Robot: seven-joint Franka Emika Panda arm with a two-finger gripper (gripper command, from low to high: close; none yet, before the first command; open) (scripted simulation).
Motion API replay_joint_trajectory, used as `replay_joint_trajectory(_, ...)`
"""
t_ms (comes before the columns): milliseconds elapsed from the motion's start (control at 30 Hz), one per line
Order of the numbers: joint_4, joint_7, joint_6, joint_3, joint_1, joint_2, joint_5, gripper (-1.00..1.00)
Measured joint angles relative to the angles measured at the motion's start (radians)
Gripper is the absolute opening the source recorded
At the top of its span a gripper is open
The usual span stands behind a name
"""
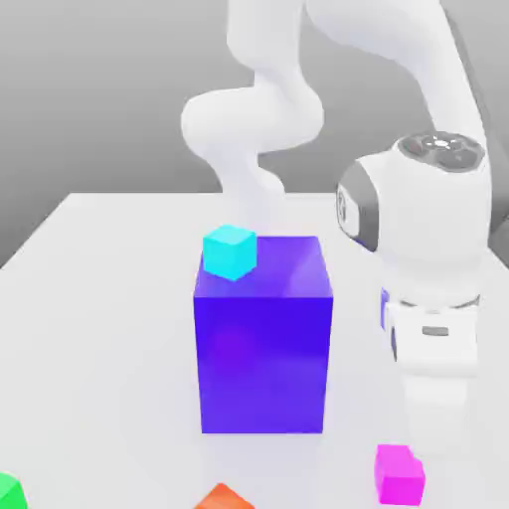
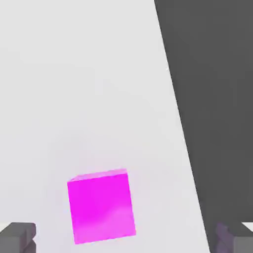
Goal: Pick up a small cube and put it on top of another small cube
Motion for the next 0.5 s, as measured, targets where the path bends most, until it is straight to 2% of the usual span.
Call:
replay_joint_trajectory(133, 0.025, -0.031, 0.11, 0.027, -0.018, 0.145, 0.014, 0.0)
replay_joint_trajectory(167, 0.03, -0.035, 0.129, 0.034, -0.023, 0.169, 0.019, -1.0)
replay_joint_trajectory(367, 0.032, -0.037, 0.136, 0.037, -0.025, 0.181, 0.021, -1.0)
replay_joint_trajectory(500, 0.01, -0.016, 0.054, 0.015, -0.009, 0.075, -0.008, -1.0)
